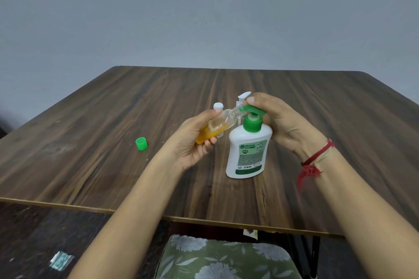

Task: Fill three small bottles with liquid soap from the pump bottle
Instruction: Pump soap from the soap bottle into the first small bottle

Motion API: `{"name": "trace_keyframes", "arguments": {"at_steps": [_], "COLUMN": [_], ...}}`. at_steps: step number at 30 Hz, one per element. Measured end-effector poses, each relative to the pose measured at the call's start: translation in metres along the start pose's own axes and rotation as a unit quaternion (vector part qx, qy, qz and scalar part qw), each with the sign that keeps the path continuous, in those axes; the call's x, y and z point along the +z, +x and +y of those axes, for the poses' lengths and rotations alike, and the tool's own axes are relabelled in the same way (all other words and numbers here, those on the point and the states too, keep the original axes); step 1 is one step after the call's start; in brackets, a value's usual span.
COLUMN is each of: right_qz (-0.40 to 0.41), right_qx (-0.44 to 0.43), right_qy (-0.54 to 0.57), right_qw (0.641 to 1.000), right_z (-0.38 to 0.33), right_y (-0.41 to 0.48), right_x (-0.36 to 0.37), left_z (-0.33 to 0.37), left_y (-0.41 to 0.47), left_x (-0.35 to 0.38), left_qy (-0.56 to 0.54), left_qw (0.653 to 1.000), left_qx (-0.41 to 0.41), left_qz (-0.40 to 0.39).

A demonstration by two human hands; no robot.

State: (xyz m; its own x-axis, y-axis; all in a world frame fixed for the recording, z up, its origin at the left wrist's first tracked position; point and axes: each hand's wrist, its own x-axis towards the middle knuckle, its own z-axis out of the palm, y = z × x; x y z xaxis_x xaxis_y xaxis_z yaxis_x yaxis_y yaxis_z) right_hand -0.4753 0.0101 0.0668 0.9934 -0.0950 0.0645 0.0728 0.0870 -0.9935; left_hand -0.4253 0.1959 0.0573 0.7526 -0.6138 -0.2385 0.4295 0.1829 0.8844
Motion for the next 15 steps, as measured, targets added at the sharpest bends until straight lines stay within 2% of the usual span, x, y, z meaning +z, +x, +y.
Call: {"name": "trace_keyframes", "arguments": {"at_steps": [15], "right_qz": [0.016], "right_qx": [0.006], "right_qy": [-0.009], "right_qw": [1.0], "right_z": [-0.0011], "right_y": [0.0007], "right_x": [0.0029], "left_z": [-0.0045], "left_y": [-0.0019], "left_x": [-0.0001], "left_qy": [-0.019], "left_qw": [1.0], "left_qx": [-0.009], "left_qz": [-0.006]}}
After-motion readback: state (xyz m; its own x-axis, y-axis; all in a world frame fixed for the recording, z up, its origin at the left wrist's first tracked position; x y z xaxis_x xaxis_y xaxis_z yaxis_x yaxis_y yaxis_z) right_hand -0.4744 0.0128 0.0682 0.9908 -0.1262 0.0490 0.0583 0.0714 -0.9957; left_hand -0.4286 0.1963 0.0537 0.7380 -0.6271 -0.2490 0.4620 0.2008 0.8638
